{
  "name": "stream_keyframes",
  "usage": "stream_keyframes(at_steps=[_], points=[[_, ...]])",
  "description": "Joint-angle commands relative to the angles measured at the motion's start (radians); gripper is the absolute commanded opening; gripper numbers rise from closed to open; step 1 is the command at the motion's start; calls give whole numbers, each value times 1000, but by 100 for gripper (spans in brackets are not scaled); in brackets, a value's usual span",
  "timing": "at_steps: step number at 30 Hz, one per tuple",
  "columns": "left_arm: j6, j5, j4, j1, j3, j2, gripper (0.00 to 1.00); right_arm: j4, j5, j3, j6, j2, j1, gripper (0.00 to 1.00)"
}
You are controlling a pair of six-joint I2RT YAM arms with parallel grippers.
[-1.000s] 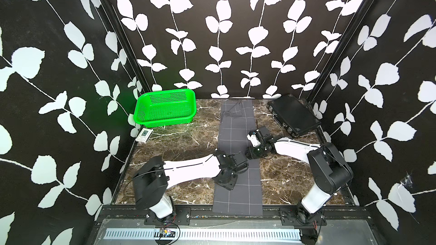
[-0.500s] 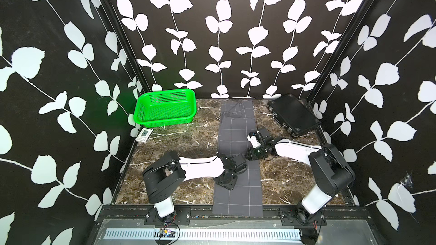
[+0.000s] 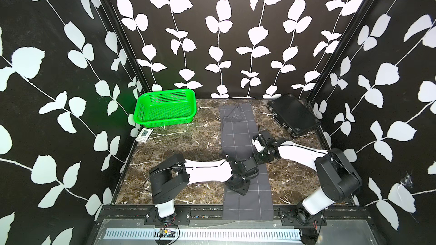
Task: Roll up the pillowcase
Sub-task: Adjust the pillowcase at the center of the board.
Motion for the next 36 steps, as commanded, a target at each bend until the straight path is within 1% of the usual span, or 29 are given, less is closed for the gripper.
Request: stream_keyframes(at_steps=[1, 4, 8, 11, 14, 17, 22, 23, 26, 29, 31, 34, 36], points=[[112, -68, -103, 81, 67, -15, 43, 18, -78, -31, 39, -43, -23, 47], [216, -106, -139, 163, 125, -16, 45, 24, -97, -17, 57, -66, -32, 48], [345, -136, -62, 286, 183, 14, 48, 30, -104, -5, 71, -98, -39, 48], [405, -114, 36, 380, 247, 87, 49, 56, -100, -14, 86, -110, -41, 48], [471, -91, 126, 438, 345, 191, 52, 103, -107, -26, 102, -110, -41, 48], [572, -131, 135, 473, 493, 313, 56, 125, -112, -26, 108, -96, -40, 49], [687, -132, 170, 518, 700, 466, 61, 139, -92, -26, 99, -81, -37, 49], [693, -119, 165, 555, 741, 499, 61, 138, -90, -24, 96, -75, -37, 49], [692, -75, 128, 588, 860, 587, 61, 127, -80, -17, 84, -64, -37, 49], [710, -60, 103, 596, 941, 647, 61, 117, -71, -8, 73, -52, -38, 49], [735, -81, 93, 596, 982, 675, 61, 117, -70, -4, 71, -42, -37, 50], [777, -103, 137, 601, 984, 683, 62, 123, -75, -2, 76, -28, -37, 49], [766, -79, 133, 614, 1010, 704, 62, 122, -77, -2, 74, -22, -37, 50]])
